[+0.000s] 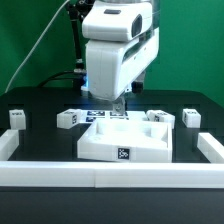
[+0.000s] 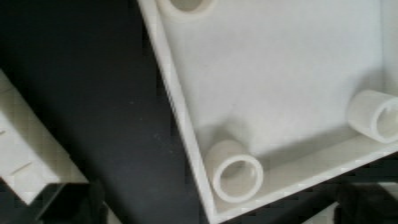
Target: Assemble one leg
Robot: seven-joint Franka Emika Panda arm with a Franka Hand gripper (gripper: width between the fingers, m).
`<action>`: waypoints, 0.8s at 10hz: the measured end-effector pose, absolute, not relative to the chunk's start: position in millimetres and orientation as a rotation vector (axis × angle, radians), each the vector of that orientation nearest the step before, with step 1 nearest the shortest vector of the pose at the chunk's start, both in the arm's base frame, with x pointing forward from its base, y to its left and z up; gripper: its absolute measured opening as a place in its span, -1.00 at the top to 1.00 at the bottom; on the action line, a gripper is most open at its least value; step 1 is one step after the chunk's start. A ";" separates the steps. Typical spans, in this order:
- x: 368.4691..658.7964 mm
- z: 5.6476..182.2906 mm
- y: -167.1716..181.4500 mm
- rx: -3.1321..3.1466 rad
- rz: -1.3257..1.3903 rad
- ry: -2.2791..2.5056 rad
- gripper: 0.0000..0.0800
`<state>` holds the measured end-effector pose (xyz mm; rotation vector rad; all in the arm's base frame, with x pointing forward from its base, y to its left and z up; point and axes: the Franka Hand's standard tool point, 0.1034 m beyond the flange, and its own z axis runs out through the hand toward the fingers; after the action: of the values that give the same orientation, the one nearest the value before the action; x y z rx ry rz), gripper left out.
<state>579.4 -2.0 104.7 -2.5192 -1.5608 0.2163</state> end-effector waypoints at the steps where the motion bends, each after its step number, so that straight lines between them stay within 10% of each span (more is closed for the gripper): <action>1: 579.4 104.8 -2.0 -2.519 0.216 -1.561 -0.62; 8: 578.1 103.3 -6.6 -2.491 0.165 -1.640 -0.62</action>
Offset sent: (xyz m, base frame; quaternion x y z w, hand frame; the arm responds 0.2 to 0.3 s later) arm 0.0000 0.0000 0.0000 0.0000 0.0000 0.0000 1.0000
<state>578.1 -6.6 103.3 -2.4905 -1.6397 0.1649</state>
